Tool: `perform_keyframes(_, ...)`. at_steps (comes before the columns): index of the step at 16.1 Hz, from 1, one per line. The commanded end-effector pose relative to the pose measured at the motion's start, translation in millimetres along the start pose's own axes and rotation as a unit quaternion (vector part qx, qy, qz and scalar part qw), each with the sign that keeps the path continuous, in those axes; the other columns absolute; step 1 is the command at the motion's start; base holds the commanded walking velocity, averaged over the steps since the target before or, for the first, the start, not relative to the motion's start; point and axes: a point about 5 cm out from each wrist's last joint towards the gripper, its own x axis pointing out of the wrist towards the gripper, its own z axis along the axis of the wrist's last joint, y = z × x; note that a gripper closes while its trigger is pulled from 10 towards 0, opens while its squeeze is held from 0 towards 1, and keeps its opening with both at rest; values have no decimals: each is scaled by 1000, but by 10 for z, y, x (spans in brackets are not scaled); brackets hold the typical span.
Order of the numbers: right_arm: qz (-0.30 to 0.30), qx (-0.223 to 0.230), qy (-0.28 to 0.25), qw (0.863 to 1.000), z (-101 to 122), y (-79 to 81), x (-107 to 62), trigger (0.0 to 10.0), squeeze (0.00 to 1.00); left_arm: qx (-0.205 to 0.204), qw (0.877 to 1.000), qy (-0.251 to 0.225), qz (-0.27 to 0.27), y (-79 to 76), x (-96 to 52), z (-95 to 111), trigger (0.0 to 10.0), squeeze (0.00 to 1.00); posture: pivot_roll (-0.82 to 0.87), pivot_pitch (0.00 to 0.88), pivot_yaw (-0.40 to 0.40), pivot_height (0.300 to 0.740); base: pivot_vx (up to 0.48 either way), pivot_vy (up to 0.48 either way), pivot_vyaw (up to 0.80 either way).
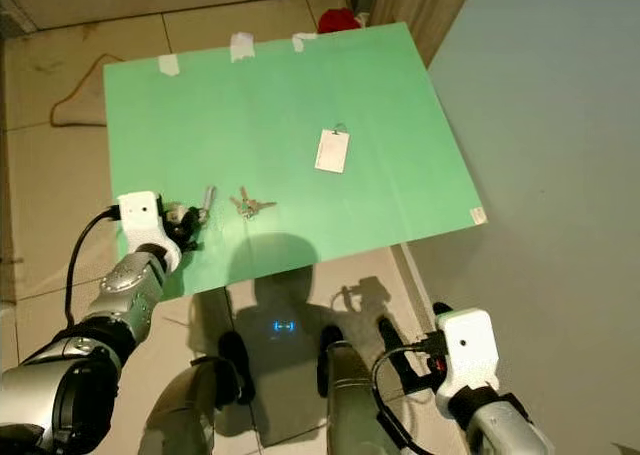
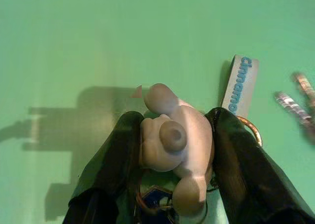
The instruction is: Hang keys on a hook
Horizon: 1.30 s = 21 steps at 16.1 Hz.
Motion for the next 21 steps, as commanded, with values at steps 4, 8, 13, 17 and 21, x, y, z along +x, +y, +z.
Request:
perform_keyframes(4,16,14,-11,1000,-76,96,358,10000,0,13,996,-83,-34,-99,73,368,0,0,-303,224,30,740,0,0,0)
perform_keyframes(8,29,25,-49,998,17,179,860,10000,0,62,981,-168,-76,-155,34,748,0,0,-195,44,84,740,0,0,0)
perform_keyframes(13,19,23,-94,995,228,76,1099,10000,0,113,970,-185,-110,-143,-268,650,0,0,-148,0,113,740,0,0,0)
perform_keyframes(17,18,16,-101,995,179,16,1122,10000,0,59,981,-134,-126,-270,-800,-21,0,0,-147,0,98,740,0,0,0)
perform_keyframes(21,8,24,-114,993,130,22,1034,10000,0,52,974,-143,-169,-509,-1294,-233,0,0,-160,0,89,740,0,0,0)
